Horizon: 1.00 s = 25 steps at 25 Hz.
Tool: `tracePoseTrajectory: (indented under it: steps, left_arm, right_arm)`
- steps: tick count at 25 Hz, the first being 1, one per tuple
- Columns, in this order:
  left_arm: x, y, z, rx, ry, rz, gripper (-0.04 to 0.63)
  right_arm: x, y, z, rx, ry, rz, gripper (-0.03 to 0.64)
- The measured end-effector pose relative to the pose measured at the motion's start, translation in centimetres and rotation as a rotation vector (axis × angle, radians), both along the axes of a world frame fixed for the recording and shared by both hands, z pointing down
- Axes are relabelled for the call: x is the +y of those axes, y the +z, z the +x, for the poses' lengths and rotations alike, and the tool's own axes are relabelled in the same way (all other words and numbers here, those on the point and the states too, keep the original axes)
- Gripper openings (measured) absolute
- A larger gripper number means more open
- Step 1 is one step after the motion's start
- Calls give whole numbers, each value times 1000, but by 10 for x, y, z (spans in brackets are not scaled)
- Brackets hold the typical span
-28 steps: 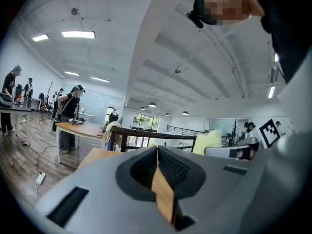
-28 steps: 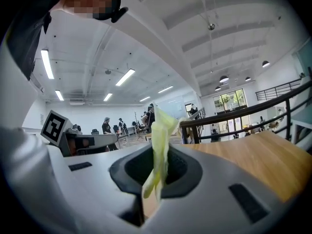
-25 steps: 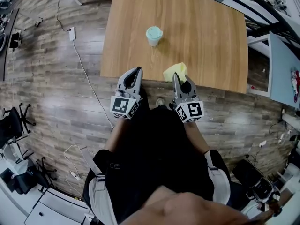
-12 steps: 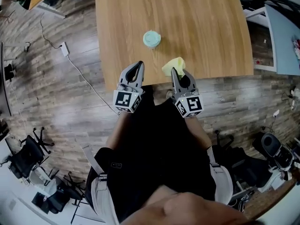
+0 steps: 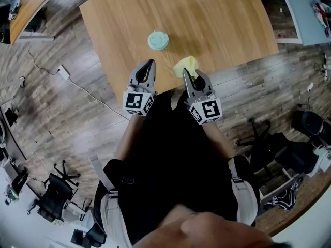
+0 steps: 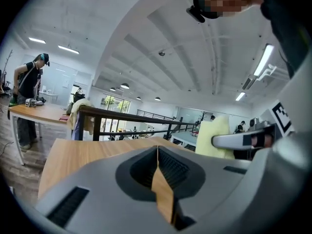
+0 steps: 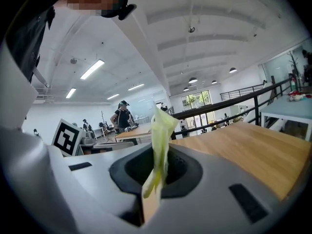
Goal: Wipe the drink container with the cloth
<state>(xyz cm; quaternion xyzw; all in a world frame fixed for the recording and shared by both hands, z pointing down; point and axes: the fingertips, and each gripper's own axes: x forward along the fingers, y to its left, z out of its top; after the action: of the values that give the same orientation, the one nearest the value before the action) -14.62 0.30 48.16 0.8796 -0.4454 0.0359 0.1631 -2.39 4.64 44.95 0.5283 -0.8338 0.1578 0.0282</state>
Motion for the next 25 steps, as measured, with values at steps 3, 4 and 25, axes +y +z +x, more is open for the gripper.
tracePoseTrajectory:
  steps: [3,4,25]
  left_arm:
    - [-11,14,5,-10,21,-5,25]
    - [-14,19,6,-12,22,-13,25]
    - [-61,86,17,-40,-78,-180,25]
  right_arm:
    - [-2,6,7,-34,51,-39,44]
    - [-2,10,9,-38,60,-54,44]
    - [-58,90,-14,-126,-103,-317,44]
